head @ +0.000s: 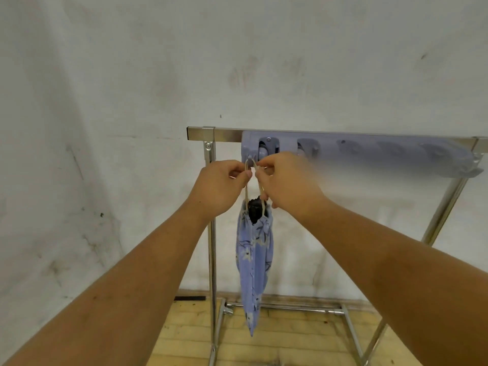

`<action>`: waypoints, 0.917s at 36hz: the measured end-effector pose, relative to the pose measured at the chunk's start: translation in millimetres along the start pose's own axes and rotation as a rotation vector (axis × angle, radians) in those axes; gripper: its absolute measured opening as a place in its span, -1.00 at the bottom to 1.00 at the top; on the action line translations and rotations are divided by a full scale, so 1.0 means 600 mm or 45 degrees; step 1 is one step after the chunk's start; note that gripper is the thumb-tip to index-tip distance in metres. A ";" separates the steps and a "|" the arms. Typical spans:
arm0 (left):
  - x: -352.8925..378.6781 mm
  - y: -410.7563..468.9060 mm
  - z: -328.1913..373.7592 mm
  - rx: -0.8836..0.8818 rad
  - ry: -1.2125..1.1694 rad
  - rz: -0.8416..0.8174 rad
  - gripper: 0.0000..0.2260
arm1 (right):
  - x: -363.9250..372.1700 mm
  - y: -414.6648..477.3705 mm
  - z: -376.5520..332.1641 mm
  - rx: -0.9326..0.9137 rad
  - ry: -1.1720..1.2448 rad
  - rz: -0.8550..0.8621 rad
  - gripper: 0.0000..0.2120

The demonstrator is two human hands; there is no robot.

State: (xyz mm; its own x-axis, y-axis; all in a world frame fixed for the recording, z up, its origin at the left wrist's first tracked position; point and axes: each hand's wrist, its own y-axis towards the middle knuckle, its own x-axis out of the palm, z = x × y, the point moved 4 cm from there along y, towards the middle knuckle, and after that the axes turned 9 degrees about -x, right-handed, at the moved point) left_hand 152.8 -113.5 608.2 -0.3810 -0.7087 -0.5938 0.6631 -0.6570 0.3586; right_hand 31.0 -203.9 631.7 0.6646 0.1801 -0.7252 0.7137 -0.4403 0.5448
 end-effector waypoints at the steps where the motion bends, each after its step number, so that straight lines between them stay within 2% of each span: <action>1: -0.001 -0.004 -0.001 -0.003 -0.006 0.016 -0.84 | -0.004 -0.006 -0.001 -0.025 0.009 0.023 -0.76; 5: -0.010 -0.019 -0.009 -0.035 -0.029 0.086 -0.80 | -0.018 -0.029 0.001 -0.031 0.100 0.115 -0.73; 10: -0.009 -0.058 -0.029 -0.078 -0.046 0.113 -0.88 | -0.014 -0.072 0.022 -0.027 0.149 0.169 -0.81; 16: 0.015 -0.118 -0.069 -0.168 -0.032 -0.094 -0.86 | 0.018 -0.154 0.061 0.001 0.258 0.163 -0.89; 21: 0.060 -0.179 -0.113 -0.205 0.001 -0.270 -0.84 | 0.059 -0.238 0.097 0.175 0.336 0.073 -0.90; 33: 0.191 -0.305 -0.186 -0.268 0.036 -0.521 -0.86 | 0.154 -0.430 0.196 0.520 0.404 -0.128 -0.91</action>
State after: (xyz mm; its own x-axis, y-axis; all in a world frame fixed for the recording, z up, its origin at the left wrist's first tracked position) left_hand 59.8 -45.5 394.1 -0.6231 -0.3927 -0.6764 0.5795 -0.8126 -0.0621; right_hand -117.8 -177.4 374.6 0.6770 0.4686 -0.5676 0.6749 -0.7028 0.2249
